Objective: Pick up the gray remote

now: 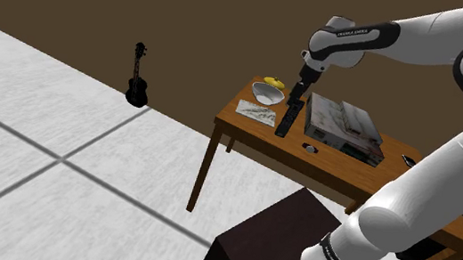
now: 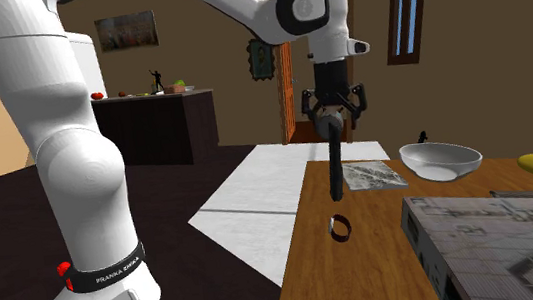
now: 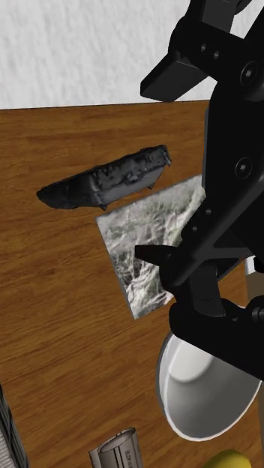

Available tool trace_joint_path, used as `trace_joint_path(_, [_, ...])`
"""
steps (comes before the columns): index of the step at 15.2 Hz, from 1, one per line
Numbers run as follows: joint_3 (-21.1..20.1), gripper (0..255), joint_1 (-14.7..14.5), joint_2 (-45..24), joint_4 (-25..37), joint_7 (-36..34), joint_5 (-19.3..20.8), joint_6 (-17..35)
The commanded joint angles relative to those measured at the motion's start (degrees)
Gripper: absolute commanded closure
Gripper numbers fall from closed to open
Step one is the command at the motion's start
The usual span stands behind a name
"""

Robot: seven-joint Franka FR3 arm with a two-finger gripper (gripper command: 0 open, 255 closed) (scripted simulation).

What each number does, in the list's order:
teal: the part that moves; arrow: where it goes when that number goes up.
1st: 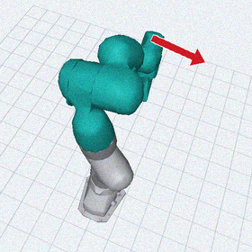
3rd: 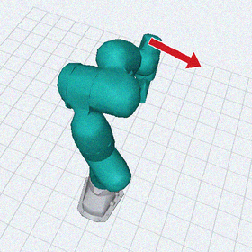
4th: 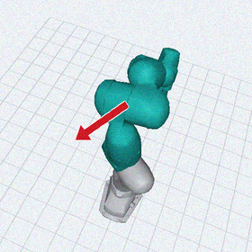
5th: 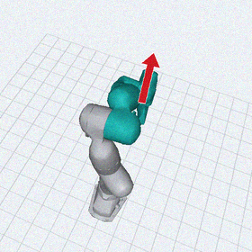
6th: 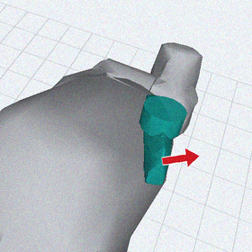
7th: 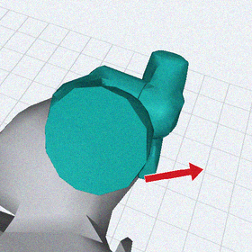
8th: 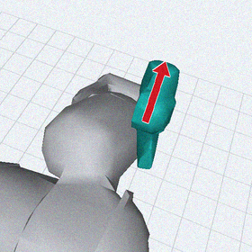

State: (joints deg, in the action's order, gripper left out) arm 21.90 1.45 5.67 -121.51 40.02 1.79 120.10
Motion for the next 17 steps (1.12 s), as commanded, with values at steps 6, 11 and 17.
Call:
trace_joint_path(6, [0.1,255,0.1,-0.2,-1.1,0.2,-0.1,1.4])
trace_joint_path(11, [0.1,255,0.1,-0.2,-1.1,0.2,-0.1,1.4])
trace_joint_path(17, [-0.1,255,0.0,0.9,1.7,-0.2,0.3,-2.5])
